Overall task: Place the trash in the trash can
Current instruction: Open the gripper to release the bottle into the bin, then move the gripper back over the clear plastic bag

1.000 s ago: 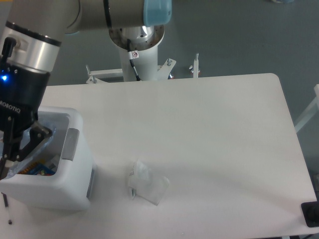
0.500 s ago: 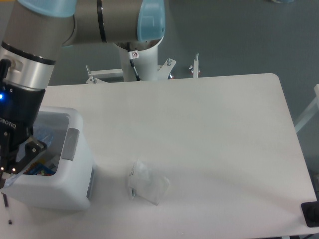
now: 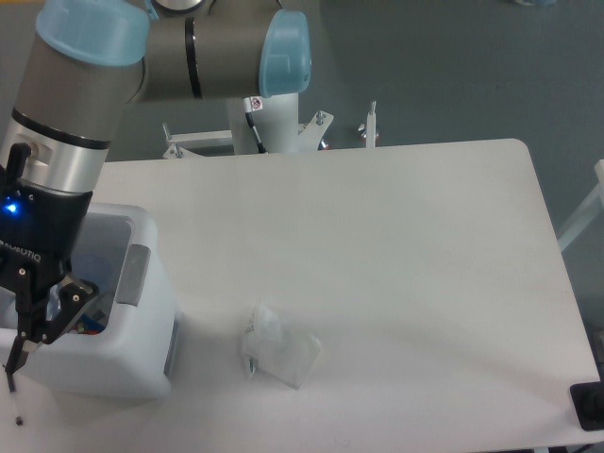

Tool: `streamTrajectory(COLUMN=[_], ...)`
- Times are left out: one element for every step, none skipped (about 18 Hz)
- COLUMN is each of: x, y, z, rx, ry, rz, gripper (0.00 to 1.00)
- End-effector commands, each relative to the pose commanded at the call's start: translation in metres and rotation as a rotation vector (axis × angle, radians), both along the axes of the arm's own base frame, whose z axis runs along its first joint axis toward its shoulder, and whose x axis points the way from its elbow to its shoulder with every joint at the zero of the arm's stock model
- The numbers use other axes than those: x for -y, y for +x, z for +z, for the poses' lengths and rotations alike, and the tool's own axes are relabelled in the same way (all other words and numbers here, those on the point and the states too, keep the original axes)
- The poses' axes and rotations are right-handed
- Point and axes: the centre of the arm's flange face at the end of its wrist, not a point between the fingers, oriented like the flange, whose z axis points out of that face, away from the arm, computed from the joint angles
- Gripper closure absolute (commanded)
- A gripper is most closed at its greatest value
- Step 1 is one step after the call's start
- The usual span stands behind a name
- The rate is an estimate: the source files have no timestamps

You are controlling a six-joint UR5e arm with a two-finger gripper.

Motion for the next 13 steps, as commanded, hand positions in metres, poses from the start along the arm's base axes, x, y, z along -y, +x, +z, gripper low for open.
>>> streamTrajectory(x=[-0.001,-0.001,-0.002,-0.001,-0.001,0.001,0.006,0.010,0.015,0.024,0.033,0.042,0.052], y=[0.000,0.000,-0.001,-0.002,-0.006,-0.013,-0.028,-0.043,-0.058,-0.081,-0.106,-0.127,-0.146], z=[-0.003,-0.008,-0.011,-0.015,-0.016,-0.020,-0.024,-0.027,-0.028,-0.033,-0.038,-0.044,-0.049], rx=[0.003,0.006,0.007,0.010,0.012,0.016,0.021,0.028,0.034,0.040,0.047,0.054,0.061], ry=[-0.005,-0.013,-0.019,-0.024,-0.027,-0.034,-0.041,-0.046,-0.048,-0.056,-0.063,-0.071,-0.077], rz=[0.000,0.001,0.002,0.004,0.010,0.021,0.043,0.069,0.095,0.130,0.166,0.198,0.228], gripper=[0.22,0.17,0.10,0.07,0.04,0.00,0.00,0.00,0.00,0.00,0.00,0.00,0.00])
